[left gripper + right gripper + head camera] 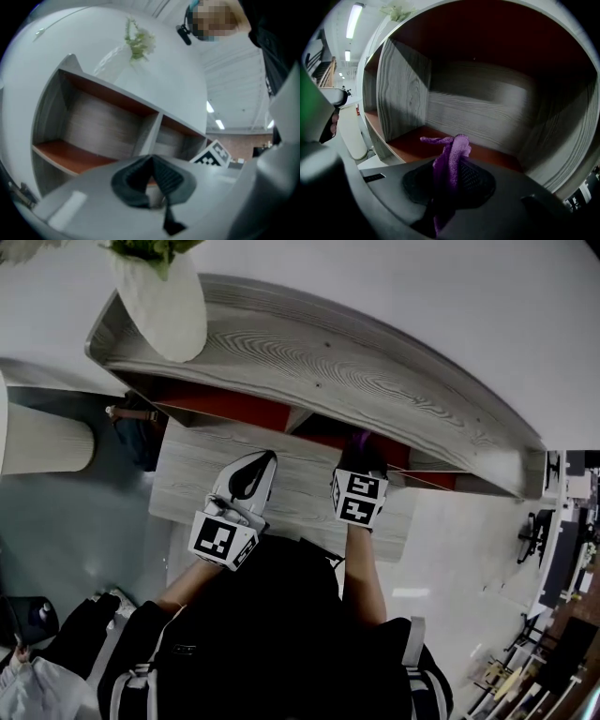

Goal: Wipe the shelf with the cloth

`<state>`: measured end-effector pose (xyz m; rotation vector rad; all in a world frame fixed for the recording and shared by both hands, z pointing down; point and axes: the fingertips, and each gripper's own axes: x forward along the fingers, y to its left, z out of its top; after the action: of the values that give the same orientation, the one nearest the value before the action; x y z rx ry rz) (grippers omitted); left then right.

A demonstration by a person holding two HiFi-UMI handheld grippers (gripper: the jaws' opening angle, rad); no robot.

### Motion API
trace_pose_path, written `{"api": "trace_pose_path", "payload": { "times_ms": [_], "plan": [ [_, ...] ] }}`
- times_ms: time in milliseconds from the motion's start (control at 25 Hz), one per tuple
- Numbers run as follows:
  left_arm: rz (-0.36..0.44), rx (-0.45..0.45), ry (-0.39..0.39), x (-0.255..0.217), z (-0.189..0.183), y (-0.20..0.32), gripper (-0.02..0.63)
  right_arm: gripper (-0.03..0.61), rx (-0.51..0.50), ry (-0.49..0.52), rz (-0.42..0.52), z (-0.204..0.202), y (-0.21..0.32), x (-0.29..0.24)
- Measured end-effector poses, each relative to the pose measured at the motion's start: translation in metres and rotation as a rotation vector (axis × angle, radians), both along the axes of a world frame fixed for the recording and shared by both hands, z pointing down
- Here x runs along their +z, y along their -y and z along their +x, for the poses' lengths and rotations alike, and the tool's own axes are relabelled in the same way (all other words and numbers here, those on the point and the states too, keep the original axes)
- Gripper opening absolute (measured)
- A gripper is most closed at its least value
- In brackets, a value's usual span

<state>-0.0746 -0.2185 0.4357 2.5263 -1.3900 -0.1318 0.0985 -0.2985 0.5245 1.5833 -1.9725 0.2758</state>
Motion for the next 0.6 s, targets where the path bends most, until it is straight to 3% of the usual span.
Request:
{"api": "trace_pose_path", "payload": {
  "times_ms": [600],
  "plan": [
    [-0.002, -0.077, -0.014, 0.001, -0.044, -0.019, 0.005, 0.049, -0.186, -0.010, 0.014, -0.088, 0.000, 0.002]
  ]
}}
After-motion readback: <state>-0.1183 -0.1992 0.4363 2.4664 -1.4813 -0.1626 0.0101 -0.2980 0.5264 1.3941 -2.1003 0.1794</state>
